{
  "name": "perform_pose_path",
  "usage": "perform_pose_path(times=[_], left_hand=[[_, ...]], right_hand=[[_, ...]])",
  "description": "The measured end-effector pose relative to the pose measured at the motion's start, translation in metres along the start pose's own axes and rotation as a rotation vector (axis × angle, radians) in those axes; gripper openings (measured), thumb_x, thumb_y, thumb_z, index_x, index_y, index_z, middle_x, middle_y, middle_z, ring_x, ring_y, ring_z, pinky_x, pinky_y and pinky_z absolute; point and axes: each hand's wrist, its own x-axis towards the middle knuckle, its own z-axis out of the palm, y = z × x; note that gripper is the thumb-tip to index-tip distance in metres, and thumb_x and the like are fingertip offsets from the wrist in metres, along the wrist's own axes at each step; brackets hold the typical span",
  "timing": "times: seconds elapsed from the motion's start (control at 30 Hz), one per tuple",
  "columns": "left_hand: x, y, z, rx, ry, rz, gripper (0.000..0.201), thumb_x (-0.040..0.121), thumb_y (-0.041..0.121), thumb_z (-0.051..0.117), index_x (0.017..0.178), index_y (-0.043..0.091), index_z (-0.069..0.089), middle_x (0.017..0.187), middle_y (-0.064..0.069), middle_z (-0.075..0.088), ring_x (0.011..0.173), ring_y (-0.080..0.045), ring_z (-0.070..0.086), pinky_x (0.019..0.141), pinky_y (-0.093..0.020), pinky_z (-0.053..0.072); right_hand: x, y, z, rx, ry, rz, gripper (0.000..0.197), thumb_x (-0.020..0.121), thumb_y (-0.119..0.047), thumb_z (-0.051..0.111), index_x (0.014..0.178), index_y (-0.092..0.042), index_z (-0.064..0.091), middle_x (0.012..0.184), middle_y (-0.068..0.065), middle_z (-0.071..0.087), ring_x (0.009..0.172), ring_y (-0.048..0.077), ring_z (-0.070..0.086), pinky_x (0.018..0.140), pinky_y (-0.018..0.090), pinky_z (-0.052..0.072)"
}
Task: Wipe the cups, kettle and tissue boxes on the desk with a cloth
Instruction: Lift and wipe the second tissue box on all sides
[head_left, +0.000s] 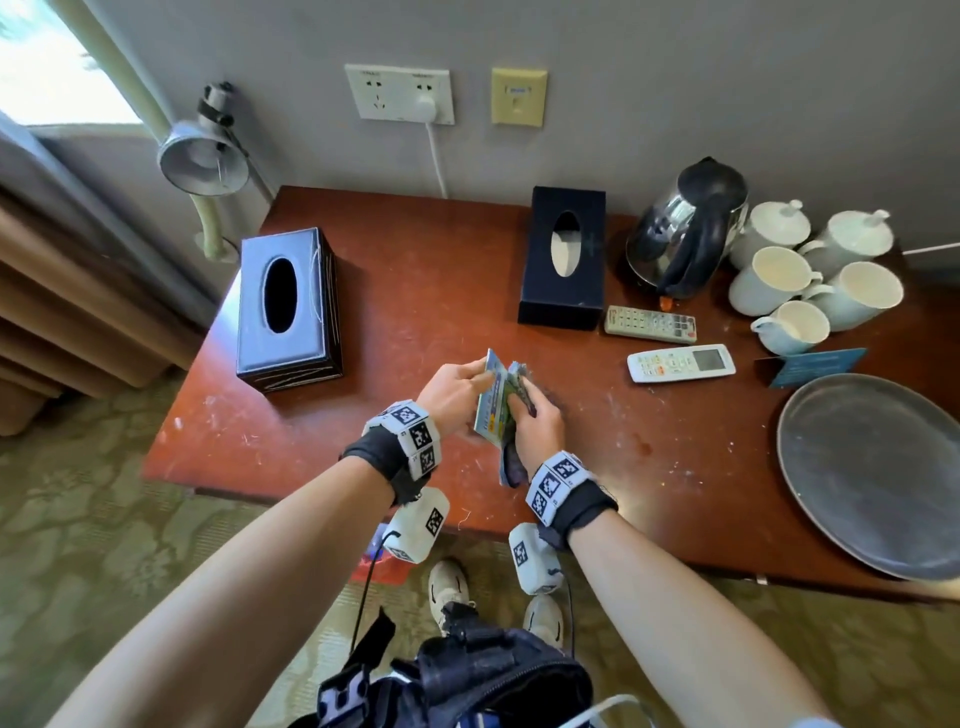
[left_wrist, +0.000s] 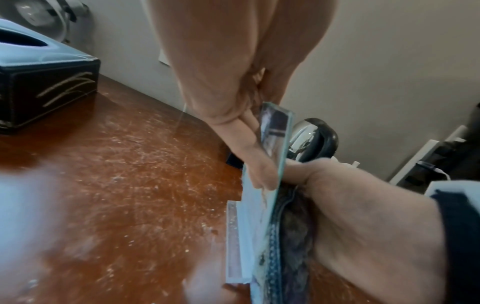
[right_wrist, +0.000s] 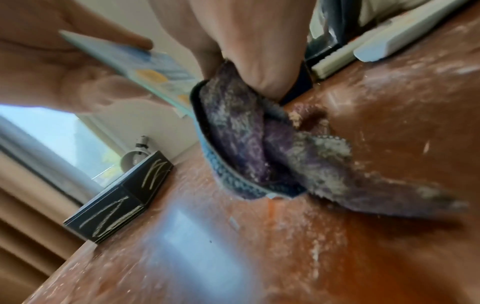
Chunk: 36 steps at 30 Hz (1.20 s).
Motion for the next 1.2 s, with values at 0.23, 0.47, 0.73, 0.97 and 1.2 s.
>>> perform_pose_path(times=[0.23,0.47,0.73,0.97,1.2], left_hand=[[0.004,0.0,0.015,0.075,0.018,0.028,0.033,0.105,0.024,0.045,0.133,0.017,0.061,0.102,-0.013,0.072,0.063,-0.021,0.067,0.044,-0.033,0.055],[0.002,0.013,0.034,0.115,-0.028,-0.002,0.034,0.105,0.024,0.047,0.137,0.02,0.057,0.086,-0.01,0.064,0.066,-0.021,0.069,0.053,-0.043,0.061],[0.004,0.012,0.035,0.057,-0.052,-0.042,0.035,0.105,0.026,0.045,0.138,0.019,0.057,0.104,-0.018,0.069,0.078,-0.037,0.07,0.059,-0.048,0.061],[0.004,0.011,0.028,-0.026,-0.065,-0.064,0.038,0.104,0.023,0.048,0.142,0.02,0.052,0.112,-0.024,0.066,0.076,-0.034,0.062,0.044,-0.033,0.055],[0.003,0.012,0.032,-0.004,-0.065,-0.043,0.035,0.105,0.021,0.047,0.138,0.021,0.056,0.108,-0.016,0.071,0.066,-0.026,0.07,0.065,-0.047,0.062]], right_hand=[[-0.035,0.01,-0.012,0.067,-0.111,-0.133,0.042,0.099,-0.016,0.056,0.14,-0.023,0.054,0.14,-0.008,0.057,0.128,0.008,0.053,0.108,0.03,0.044],[0.01,0.046,-0.021,0.026,-0.004,0.106,0.042,0.09,-0.022,0.06,0.132,-0.018,0.062,0.123,0.004,0.068,0.113,0.024,0.064,0.103,0.046,0.048],[-0.032,0.005,-0.021,0.426,-0.058,0.03,0.032,0.097,-0.012,0.057,0.12,-0.033,0.066,0.119,0.002,0.071,0.108,0.021,0.067,0.094,0.042,0.053],[-0.005,0.016,-0.015,0.234,-0.004,0.139,0.037,0.1,-0.015,0.054,0.137,-0.017,0.055,0.127,0.007,0.065,0.113,0.021,0.063,0.102,0.039,0.05],[-0.026,-0.007,-0.025,0.353,-0.045,0.023,0.036,0.1,-0.012,0.053,0.135,-0.019,0.059,0.126,-0.001,0.067,0.114,0.013,0.065,0.095,0.031,0.053]])
